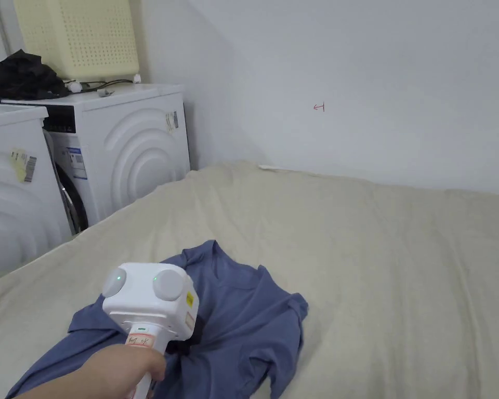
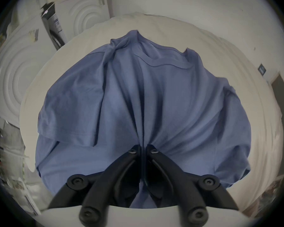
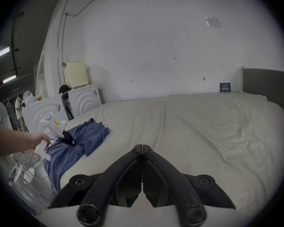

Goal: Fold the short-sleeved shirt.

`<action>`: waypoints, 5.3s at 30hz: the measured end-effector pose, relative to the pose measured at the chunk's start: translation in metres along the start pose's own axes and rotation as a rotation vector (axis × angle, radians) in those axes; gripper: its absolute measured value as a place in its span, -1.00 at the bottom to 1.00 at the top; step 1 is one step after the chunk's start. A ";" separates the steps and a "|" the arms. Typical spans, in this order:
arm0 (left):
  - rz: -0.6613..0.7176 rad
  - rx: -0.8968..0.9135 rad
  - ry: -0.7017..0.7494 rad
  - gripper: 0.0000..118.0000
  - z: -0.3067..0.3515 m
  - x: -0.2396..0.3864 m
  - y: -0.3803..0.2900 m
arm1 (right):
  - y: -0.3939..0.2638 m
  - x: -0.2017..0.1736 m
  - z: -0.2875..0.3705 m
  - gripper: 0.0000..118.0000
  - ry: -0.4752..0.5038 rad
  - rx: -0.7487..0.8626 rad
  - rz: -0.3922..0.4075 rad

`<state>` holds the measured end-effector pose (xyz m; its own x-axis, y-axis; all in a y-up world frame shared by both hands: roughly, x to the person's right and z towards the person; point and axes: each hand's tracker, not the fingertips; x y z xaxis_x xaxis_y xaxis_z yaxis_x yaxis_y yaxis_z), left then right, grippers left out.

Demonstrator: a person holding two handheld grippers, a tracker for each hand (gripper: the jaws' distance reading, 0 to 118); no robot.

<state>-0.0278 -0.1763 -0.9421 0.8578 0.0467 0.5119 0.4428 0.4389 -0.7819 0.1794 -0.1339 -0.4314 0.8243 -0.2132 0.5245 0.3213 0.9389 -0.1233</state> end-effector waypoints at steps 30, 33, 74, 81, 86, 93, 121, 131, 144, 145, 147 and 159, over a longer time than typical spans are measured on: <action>-0.403 0.549 -0.606 -0.95 0.414 0.277 -0.017 | 0.073 0.076 0.124 -1.00 -0.172 0.263 0.000; -0.423 0.494 -0.720 -0.95 0.399 0.329 -0.028 | 0.074 0.091 0.134 -1.00 -0.197 0.275 -0.017; -0.233 0.540 -0.605 -1.00 0.231 0.290 -0.187 | 0.057 0.152 0.155 -1.00 -0.349 0.195 -0.052; -0.097 0.638 -0.478 -1.00 0.228 0.236 -0.234 | 0.051 0.134 0.158 -1.00 -0.356 0.260 -0.020; -0.084 0.636 -0.467 -1.00 0.223 0.233 -0.241 | 0.053 0.128 0.157 -1.00 -0.348 0.274 -0.016; -0.189 0.655 -0.370 -1.00 0.222 0.270 -0.197 | 0.054 0.135 0.148 -1.00 -0.353 0.249 0.005; -0.522 0.074 -0.288 -0.91 0.026 0.412 -0.103 | 0.036 0.216 0.077 -1.00 -0.390 0.015 -0.075; -0.417 0.072 -0.342 -0.91 0.025 0.390 -0.095 | 0.106 0.313 -0.073 0.47 -0.323 -0.498 -0.151; -0.437 0.067 -0.366 -0.91 0.019 0.385 -0.100 | 0.071 0.315 -0.203 0.34 -0.372 -0.804 -0.154; -0.431 0.064 -0.369 -0.91 0.018 0.385 -0.099 | 0.072 0.310 -0.201 0.14 -0.393 -0.798 -0.083; -0.417 0.058 -0.376 -0.91 0.019 0.384 -0.098 | 0.076 0.301 -0.191 -0.90 -0.365 -0.739 -0.022; -0.318 0.154 -0.389 -0.91 0.096 0.332 -0.073 | 0.160 0.313 -0.053 -0.90 -0.259 -0.500 -0.121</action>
<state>0.1999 -0.1065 -0.6808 0.5138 0.2066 0.8327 0.5968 0.6112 -0.5199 0.5131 -0.0649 -0.3320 0.6471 -0.1790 0.7411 0.6394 0.6568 -0.3996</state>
